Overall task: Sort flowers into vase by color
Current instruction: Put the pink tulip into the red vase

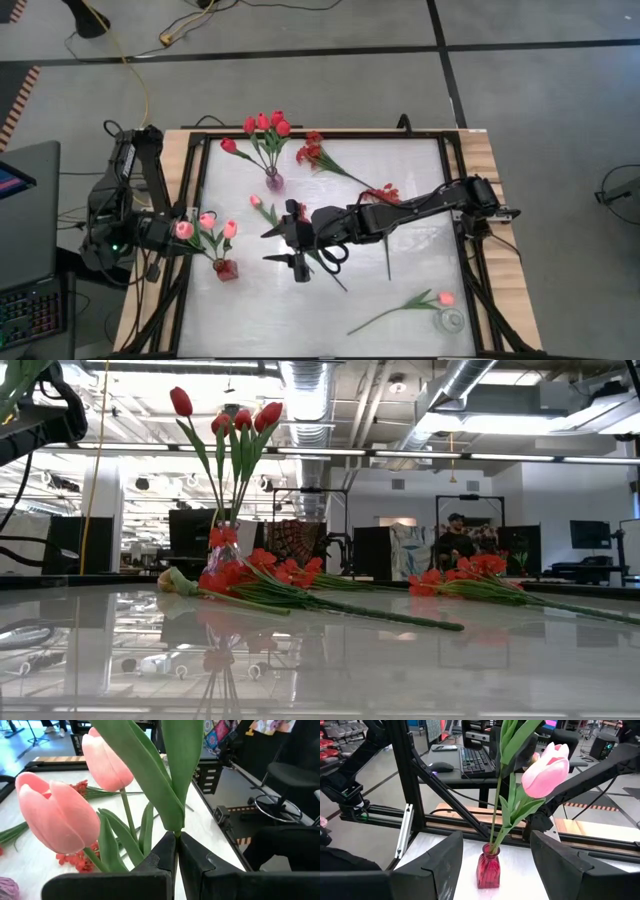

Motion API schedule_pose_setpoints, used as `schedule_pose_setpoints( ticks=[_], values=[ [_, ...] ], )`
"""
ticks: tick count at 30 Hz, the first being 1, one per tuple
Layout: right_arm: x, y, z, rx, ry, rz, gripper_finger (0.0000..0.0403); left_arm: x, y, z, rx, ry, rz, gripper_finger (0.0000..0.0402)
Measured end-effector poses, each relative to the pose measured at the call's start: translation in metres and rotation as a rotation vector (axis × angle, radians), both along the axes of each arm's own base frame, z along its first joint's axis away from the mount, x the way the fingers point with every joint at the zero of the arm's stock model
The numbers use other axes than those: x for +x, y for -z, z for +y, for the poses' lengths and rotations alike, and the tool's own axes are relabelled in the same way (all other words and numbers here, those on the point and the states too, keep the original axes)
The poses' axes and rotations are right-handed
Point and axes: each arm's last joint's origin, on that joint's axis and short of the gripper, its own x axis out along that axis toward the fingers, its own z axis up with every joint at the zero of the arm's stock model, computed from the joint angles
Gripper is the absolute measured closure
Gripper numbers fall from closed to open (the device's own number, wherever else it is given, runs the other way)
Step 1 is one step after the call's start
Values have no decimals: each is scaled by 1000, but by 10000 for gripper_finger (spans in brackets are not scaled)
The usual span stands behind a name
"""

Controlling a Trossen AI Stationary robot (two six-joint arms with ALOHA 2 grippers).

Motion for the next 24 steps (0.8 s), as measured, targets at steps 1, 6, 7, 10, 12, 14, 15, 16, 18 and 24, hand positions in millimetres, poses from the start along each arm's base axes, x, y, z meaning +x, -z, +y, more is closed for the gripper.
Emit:
schedule_pose_setpoints(
  ticks=[1,6,7,10,12,14,15,16,18,24],
  values=[
    [0,0,0,1,0,0,143,0,0,0,2,0,1,401],
    [0,0,0,3,1,0,143,0,2,-1,-4,-5,6,401],
    [0,0,0,2,0,1,143,0,5,-2,1,-7,9,401],
    [0,0,0,3,0,1,143,1,17,-4,0,-18,30,401],
    [0,0,0,3,0,0,143,1,25,-5,1,-28,40,401],
    [0,0,0,3,1,1,143,1,32,-6,6,-34,46,401],
    [0,0,-1,3,2,1,143,1,35,-6,15,-35,49,401],
    [0,0,-1,3,2,1,143,1,38,-6,21,-34,54,401],
    [0,0,-1,3,2,-1,143,1,43,-6,32,-26,68,401],
    [0,0,-1,4,3,-5,143,1,44,-7,34,-25,72,401]
  ],
)
